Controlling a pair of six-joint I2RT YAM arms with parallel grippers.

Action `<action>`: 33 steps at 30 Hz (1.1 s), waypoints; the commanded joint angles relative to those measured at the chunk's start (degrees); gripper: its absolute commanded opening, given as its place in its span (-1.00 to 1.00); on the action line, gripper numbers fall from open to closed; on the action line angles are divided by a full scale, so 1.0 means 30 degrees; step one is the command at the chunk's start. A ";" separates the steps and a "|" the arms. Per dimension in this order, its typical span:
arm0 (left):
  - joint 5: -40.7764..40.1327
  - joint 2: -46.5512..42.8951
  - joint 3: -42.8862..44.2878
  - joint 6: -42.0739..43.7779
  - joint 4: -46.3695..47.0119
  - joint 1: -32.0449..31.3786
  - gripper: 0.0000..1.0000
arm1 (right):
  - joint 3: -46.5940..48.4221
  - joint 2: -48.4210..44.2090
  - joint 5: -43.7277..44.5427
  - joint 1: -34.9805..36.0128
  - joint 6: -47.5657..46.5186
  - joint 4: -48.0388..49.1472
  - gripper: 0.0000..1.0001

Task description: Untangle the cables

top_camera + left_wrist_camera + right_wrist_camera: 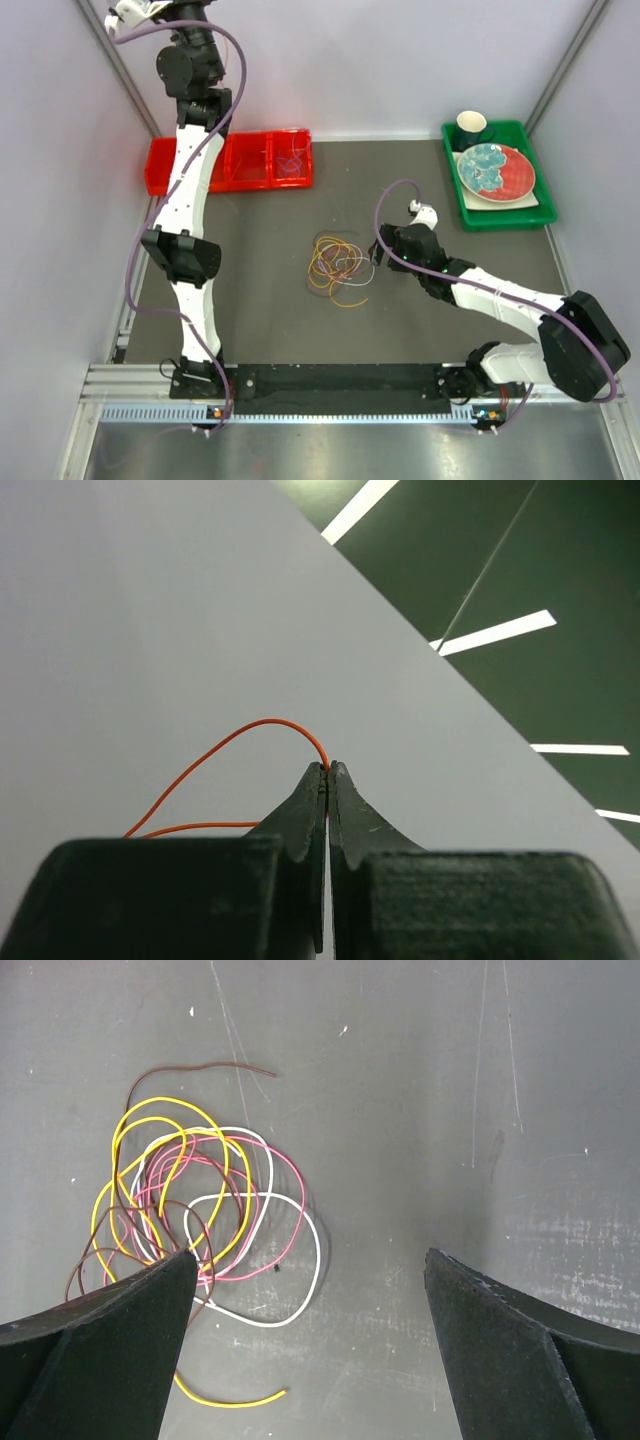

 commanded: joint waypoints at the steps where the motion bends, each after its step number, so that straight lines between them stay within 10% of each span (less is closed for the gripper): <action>1: 0.0859 0.0179 0.0274 -0.0868 0.3343 -0.0097 -1.00 | 0.0929 0.0226 -0.0066 0.0069 -0.0282 0.0594 0.87; 33: -0.0195 0.2785 -0.0460 -0.0488 0.6772 0.0340 -1.00 | 0.1398 0.0724 0.0052 0.0304 -0.0458 0.0300 0.84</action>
